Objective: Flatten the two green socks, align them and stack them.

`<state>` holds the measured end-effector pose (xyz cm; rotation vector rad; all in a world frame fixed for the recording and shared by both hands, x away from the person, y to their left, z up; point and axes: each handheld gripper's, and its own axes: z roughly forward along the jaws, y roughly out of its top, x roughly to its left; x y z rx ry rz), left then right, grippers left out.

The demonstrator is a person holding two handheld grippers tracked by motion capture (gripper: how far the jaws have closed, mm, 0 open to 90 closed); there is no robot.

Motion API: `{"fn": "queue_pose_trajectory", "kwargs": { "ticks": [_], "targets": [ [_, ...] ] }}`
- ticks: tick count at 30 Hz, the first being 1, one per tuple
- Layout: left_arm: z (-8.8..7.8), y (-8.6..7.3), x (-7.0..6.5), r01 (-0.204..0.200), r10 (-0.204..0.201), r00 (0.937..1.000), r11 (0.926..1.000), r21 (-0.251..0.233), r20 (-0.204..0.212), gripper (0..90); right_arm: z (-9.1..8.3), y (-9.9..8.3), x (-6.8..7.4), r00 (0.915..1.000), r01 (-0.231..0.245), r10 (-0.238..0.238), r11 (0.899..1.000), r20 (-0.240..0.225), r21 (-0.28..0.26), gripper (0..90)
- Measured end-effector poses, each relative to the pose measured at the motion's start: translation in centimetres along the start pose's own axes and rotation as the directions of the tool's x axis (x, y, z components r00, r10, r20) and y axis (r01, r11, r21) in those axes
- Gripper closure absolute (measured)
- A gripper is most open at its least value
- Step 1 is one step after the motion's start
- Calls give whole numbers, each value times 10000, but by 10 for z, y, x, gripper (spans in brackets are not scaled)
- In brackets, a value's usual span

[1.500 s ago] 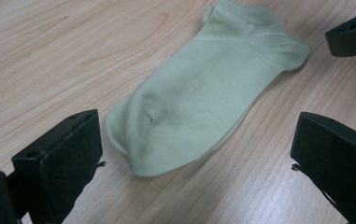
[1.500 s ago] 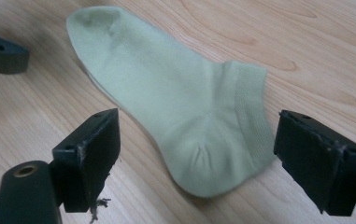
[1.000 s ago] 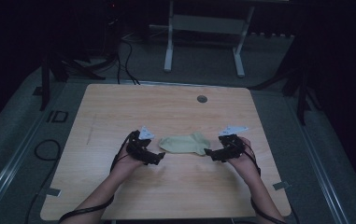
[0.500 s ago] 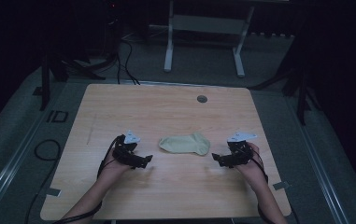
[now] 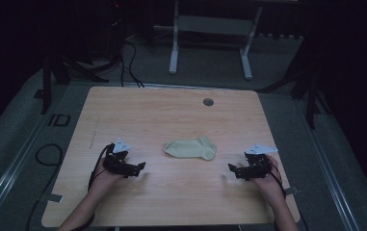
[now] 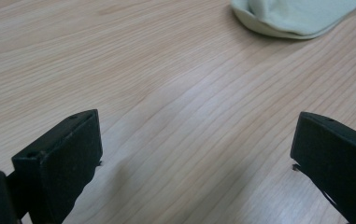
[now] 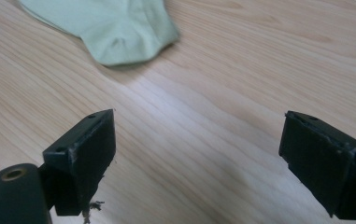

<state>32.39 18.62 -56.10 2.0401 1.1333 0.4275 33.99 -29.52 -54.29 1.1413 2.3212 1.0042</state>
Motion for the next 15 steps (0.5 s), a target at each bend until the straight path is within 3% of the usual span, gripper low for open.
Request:
{"fn": "queue_pose_trajectory", "kwargs": {
  "ticks": [5,12,15],
  "targets": [
    [-7,-8,7,-30,32,9996,10000,85,-281,21,-5,-11,-4,9995,-309,308,9995,109,94,109],
    [-23,-25,21,543,-550,9973,9984,-157,-492,21,-15,-27,-13,9942,-938,940,9956,516,-65,109],
    [-28,-30,26,608,-621,9955,9979,-203,-713,21,-21,-31,-18,9902,-1171,1188,9928,731,-263,109]
  ]
}}
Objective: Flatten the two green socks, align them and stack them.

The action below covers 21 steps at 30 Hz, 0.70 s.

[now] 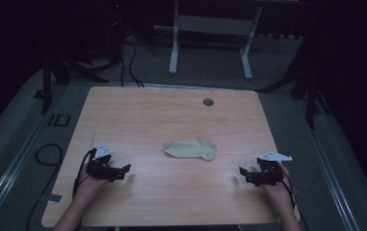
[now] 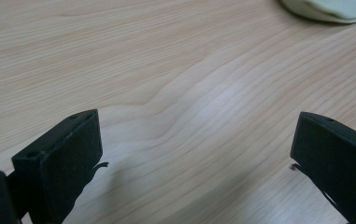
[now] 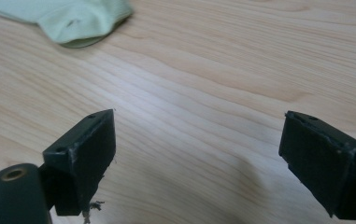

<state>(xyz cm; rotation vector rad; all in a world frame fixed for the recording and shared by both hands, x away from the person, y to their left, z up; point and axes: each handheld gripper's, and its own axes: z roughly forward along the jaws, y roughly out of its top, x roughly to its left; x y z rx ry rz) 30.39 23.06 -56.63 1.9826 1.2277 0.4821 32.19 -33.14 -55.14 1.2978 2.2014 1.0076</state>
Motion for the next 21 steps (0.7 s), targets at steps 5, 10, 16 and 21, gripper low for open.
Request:
{"fn": "queue_pose_trajectory", "kwargs": {
  "ticks": [5,10,16,21],
  "targets": [
    [-6,-8,5,178,-178,9998,9998,-4,-102,21,-7,-6,-6,9995,-272,273,9996,176,-84,109],
    [-12,-13,7,441,-444,9989,9988,-219,-165,21,-12,-12,-9,9985,-489,493,9987,233,-151,109],
    [-21,-19,11,665,-678,9972,9970,-403,-314,21,-18,-19,-6,9980,-572,578,9980,247,-265,109],
    [-30,-27,18,867,-890,9950,9949,-524,-443,21,-22,-29,-5,9970,-721,729,9969,250,-306,110]
  ]
}}
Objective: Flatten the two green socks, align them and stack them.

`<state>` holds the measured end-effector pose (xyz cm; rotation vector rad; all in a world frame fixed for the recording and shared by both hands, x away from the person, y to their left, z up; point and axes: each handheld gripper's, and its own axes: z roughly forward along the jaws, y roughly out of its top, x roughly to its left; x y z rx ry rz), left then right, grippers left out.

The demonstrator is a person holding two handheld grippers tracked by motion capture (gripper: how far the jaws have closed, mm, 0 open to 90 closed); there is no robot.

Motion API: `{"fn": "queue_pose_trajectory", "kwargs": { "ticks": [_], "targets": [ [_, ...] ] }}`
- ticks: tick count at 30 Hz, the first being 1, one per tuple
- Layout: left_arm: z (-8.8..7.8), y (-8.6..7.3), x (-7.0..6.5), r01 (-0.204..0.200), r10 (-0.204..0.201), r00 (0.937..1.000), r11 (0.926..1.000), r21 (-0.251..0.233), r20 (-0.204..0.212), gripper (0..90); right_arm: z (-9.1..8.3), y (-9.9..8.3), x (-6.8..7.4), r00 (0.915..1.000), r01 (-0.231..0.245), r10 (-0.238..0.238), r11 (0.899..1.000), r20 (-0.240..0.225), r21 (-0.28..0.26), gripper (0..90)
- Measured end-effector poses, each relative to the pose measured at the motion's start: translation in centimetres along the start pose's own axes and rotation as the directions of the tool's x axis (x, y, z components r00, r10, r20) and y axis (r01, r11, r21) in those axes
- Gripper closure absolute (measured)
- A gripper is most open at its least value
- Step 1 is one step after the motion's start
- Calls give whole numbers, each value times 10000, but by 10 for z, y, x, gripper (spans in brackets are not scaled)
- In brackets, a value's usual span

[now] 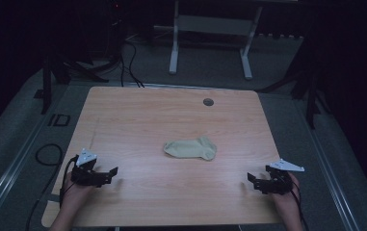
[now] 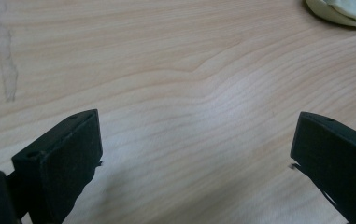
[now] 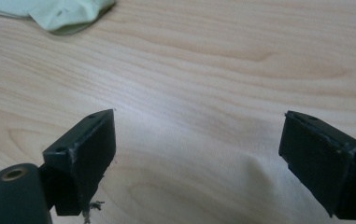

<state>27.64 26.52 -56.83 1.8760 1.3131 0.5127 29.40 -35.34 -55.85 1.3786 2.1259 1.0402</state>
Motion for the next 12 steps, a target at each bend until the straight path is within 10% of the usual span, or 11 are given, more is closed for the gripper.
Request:
{"fn": "queue_pose_trajectory", "kwargs": {
  "ticks": [12],
  "targets": [
    [-11,-10,3,503,-509,9986,9980,-376,-153,21,-2,-5,1,9999,66,-66,10000,146,6,110]
  ]
}}
